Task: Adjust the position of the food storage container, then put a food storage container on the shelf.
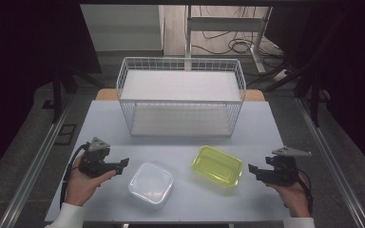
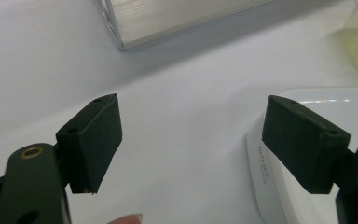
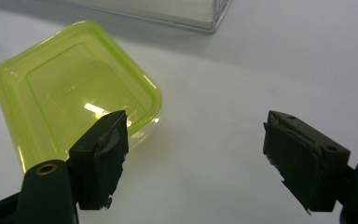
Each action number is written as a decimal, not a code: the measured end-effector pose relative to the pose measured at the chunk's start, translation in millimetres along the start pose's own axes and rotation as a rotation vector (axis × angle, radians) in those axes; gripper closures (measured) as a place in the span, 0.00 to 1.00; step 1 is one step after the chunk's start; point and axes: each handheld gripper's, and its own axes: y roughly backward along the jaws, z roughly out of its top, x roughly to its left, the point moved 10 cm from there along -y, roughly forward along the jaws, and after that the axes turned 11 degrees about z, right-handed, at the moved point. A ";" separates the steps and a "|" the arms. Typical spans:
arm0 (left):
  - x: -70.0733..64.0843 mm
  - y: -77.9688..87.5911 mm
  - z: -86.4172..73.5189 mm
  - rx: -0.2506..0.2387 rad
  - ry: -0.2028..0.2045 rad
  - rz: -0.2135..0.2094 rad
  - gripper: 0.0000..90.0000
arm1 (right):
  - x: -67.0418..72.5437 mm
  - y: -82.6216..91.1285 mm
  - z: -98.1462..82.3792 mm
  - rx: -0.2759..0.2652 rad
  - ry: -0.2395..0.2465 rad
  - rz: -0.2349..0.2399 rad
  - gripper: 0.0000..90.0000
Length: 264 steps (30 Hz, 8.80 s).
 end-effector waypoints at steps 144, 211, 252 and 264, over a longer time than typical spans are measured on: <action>-3.0 1.1 -8.2 0.042 0.021 -0.052 0.18 | 77.5 -72.7 41.1 0.178 0.117 0.108 0.95; -79.2 -85.5 61.9 0.354 0.175 -0.465 0.48 | 75.7 -113.9 70.5 0.084 -0.195 0.308 0.49; -99.4 -88.6 63.8 0.349 0.228 -0.559 0.88 | 79.9 -125.0 57.1 0.060 -0.353 0.431 0.88; -99.5 -58.8 79.9 0.220 0.177 -0.536 0.88 | 91.8 -100.1 74.5 -0.027 -0.210 0.424 0.88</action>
